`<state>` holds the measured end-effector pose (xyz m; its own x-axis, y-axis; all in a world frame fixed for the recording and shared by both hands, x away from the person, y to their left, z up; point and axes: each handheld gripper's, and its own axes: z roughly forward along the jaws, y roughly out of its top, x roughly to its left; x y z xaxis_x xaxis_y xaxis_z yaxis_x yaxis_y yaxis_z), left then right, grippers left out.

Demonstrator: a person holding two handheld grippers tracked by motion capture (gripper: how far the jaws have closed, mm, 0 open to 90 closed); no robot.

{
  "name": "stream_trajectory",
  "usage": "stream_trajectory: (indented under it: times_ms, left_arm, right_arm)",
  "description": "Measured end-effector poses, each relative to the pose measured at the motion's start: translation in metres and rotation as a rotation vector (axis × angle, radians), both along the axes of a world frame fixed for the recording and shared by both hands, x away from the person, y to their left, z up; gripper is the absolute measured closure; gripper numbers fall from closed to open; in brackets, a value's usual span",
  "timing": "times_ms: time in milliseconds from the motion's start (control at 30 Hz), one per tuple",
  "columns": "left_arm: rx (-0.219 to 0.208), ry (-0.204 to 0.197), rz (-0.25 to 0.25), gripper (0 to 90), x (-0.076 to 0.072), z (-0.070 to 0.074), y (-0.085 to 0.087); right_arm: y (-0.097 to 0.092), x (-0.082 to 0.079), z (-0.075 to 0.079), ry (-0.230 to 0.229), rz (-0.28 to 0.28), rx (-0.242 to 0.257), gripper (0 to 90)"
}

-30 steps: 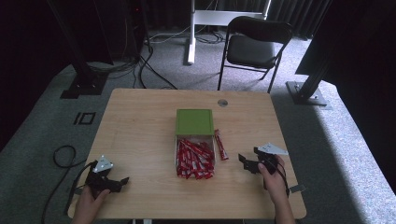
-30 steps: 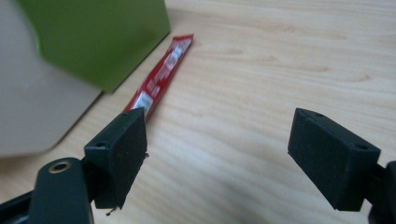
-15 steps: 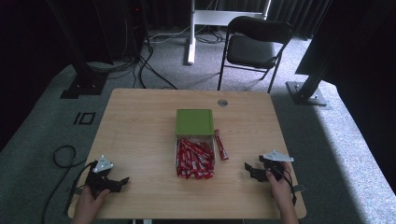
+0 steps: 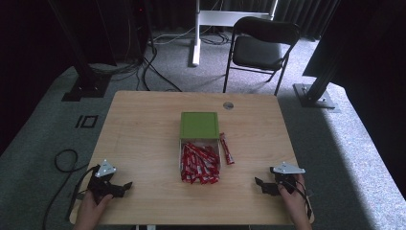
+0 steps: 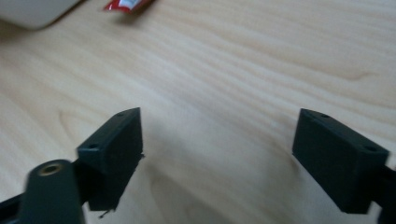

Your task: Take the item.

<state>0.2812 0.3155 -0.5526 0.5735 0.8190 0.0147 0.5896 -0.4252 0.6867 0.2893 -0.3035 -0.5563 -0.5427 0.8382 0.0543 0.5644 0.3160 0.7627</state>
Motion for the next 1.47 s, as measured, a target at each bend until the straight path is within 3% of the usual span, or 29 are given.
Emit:
stream_trajectory:
  times_ms: [267, 500, 633, 833, 1467]
  left_arm:
    - [0.000, 0.000, 0.000, 1.5, 0.000, 0.000, 0.000]
    - [0.000, 0.000, 0.000, 1.5, 0.000, 0.000, 0.000]
    - [0.000, 0.000, 0.000, 1.5, 0.000, 0.000, 0.000]
    - [0.000, 0.000, 0.000, 1.5, 0.000, 0.000, 0.000]
    - [0.000, 0.000, 0.000, 1.5, 0.000, 0.000, 0.000]
  right_arm:
    - [-0.003, -0.012, -0.002, 0.023, 0.051, -0.034, 14.5]
    - [-0.005, -0.021, -0.002, 0.020, 0.005, -0.049, 14.5]
    - [-0.007, -0.027, -0.002, 0.014, 0.014, -0.068, 14.3]
    - [-0.009, -0.039, -0.003, 0.014, 0.088, -0.071, 12.3]
    - [-0.009, -0.039, -0.003, 0.015, 0.080, -0.070, 12.2]
